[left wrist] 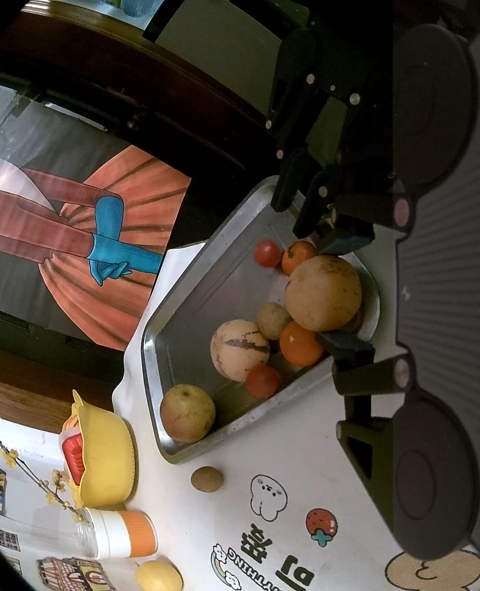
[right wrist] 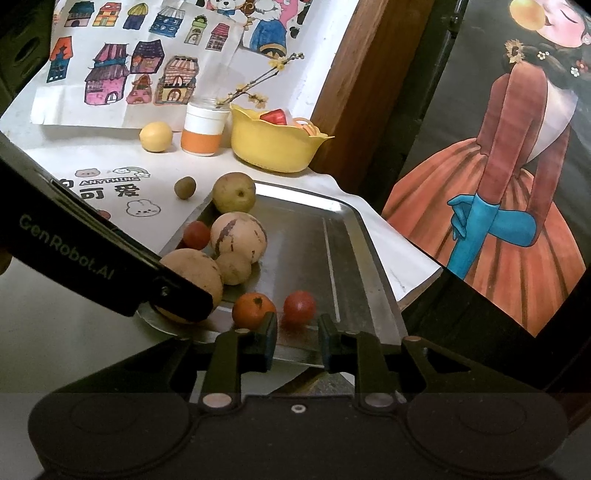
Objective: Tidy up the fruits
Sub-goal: 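Open both tools to release the fruits in the tray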
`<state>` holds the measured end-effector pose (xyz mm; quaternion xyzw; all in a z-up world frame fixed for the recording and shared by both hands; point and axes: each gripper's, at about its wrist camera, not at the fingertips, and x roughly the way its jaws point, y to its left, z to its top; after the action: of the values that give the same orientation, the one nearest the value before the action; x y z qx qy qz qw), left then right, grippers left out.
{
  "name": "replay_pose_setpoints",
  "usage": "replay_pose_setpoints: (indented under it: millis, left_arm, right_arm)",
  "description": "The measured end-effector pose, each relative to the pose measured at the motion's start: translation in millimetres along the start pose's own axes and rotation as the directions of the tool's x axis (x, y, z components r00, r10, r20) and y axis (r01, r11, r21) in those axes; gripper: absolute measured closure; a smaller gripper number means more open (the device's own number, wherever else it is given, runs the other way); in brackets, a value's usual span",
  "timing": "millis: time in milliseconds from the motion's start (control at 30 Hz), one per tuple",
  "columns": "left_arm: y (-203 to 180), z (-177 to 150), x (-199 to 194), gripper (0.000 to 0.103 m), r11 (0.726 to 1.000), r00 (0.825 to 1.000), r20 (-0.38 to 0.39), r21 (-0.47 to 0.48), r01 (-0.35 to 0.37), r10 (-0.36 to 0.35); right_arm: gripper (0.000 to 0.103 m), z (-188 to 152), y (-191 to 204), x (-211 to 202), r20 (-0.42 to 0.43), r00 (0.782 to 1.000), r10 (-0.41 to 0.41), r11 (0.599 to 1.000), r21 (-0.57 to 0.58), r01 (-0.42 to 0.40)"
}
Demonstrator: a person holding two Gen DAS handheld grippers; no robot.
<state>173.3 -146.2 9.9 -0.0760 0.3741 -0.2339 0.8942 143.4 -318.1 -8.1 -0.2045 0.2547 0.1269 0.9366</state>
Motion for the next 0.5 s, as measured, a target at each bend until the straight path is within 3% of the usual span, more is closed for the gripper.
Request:
replay_pose_setpoints:
  millis: [267, 500]
  left_arm:
    - [0.2, 0.0, -1.6, 0.045, 1.0, 1.0, 0.003, -0.002, -0.013, 0.013]
    - [2.5, -1.0, -5.9, 0.039, 1.0, 1.0, 0.002, -0.005, -0.019, 0.019]
  right_arm:
    - [0.06, 0.5, 0.4, -1.4, 0.002, 1.0, -0.014, 1.0, 0.012, 0.014]
    - [0.04, 1.7, 0.4, -5.4, 0.007, 1.0, -0.029, 0.999, 0.016, 0.029]
